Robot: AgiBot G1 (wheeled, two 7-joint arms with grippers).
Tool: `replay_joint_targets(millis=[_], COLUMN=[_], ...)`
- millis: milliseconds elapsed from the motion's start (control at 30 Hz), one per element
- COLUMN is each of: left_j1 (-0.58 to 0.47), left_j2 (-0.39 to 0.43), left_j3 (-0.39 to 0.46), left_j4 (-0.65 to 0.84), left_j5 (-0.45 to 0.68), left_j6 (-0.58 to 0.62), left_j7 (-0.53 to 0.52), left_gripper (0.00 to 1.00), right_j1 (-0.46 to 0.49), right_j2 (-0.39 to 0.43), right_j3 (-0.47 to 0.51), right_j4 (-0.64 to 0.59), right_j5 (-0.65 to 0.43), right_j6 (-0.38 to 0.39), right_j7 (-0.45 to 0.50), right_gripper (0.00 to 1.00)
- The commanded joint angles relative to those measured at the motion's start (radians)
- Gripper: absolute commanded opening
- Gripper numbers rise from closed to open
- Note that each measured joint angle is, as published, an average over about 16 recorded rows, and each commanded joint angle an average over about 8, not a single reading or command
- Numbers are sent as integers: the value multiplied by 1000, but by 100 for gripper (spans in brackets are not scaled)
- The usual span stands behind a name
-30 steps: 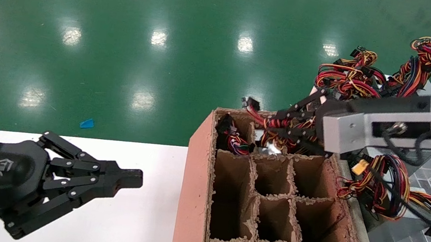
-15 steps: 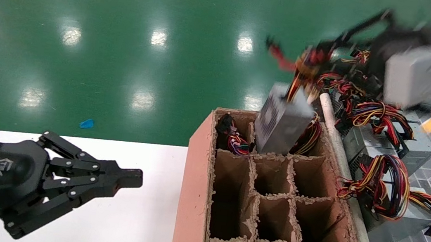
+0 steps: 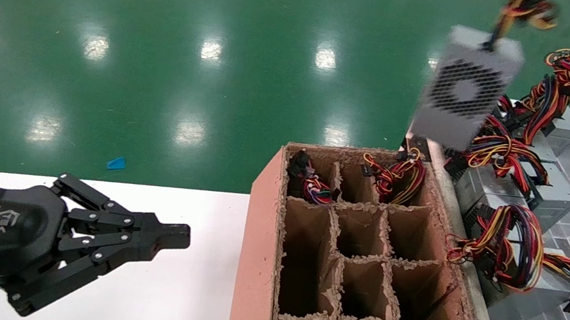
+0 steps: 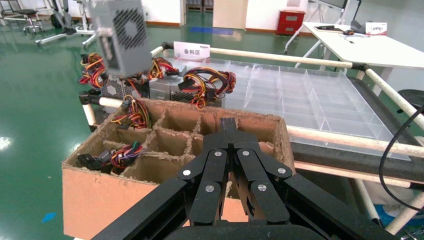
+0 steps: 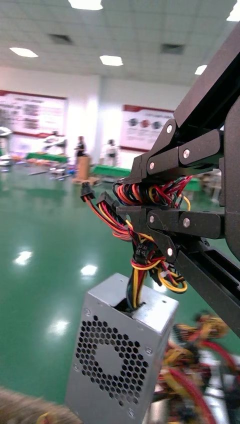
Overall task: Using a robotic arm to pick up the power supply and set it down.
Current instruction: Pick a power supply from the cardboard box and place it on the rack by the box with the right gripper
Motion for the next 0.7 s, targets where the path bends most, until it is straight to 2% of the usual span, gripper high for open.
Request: replay_joint_targets(millis=[33, 400, 700], left_j1=[0, 0, 0], left_j2=[0, 0, 0], left_j3=[0, 0, 0], left_j4=[0, 0, 0], left_j5=[0, 0, 0], left_j6=[0, 0, 0], left_j7=[0, 0, 0], left_gripper=[0, 0, 0], right_j1=[14, 88, 110], right_j2=[25, 180, 244], right_j3=[6, 8, -2], right_j4=[14, -48, -120], right_j5=[-14, -144, -224], right_j6=[8, 14, 24], right_j7=[20, 120, 145], right_gripper=[0, 0, 0])
